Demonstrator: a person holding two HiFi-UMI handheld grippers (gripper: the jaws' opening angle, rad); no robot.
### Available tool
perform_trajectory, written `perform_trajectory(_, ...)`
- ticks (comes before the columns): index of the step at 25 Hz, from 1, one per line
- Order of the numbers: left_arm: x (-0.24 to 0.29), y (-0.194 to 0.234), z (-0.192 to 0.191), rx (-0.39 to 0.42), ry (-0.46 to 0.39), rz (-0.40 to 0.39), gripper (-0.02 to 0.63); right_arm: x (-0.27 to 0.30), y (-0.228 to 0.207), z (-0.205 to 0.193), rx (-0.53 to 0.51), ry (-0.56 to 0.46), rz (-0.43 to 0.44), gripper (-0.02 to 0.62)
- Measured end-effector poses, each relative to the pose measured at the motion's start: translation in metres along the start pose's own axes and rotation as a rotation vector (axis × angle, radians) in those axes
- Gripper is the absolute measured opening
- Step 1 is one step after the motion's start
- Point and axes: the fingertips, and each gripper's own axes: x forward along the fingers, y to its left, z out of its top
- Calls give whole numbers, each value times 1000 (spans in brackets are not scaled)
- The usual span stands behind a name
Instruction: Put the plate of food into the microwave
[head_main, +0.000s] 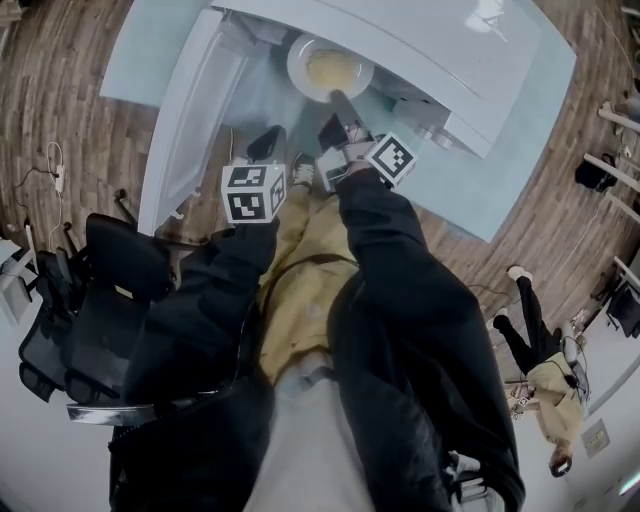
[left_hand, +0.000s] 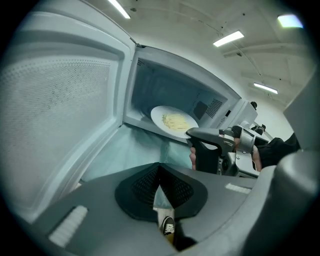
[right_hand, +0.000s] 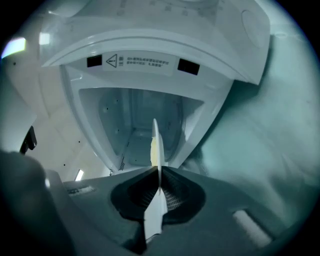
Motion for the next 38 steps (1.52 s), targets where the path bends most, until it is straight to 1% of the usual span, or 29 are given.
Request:
perform_trajectory(6, 3, 5, -2, -10, 9, 5, -5, 23, -3, 15, 57, -50, 1, 11)
perform_trajectory(10, 5, 7, -3, -14, 14, 6, -5, 34, -8, 22, 68, -66, -10, 11)
perform_trajectory(12, 4, 9, -4, -16, 15, 8, -5, 39, -9, 25, 72, -71, -2, 11)
perform_trajectory(26, 0, 16, -11, -25, 18, 12, -5, 47, -17, 35, 136, -127, -33, 12)
perform_trajectory(30, -3, 16, -14, -23, 19, 15, -5, 49, -18, 36, 130, -129, -37, 20)
perform_trajectory(32, -4, 15, -15, -21, 17, 13, -5, 47, -23, 37, 108, -121, -22, 22)
perform_trajectory(34, -6, 12, -15, -19, 14, 11, -5, 44, -24, 37, 80, -113, 3, 51)
perform_trajectory(38, -8, 7, -15, -10, 9, 8, -5, 34, -10, 23, 94, -85, 14, 55)
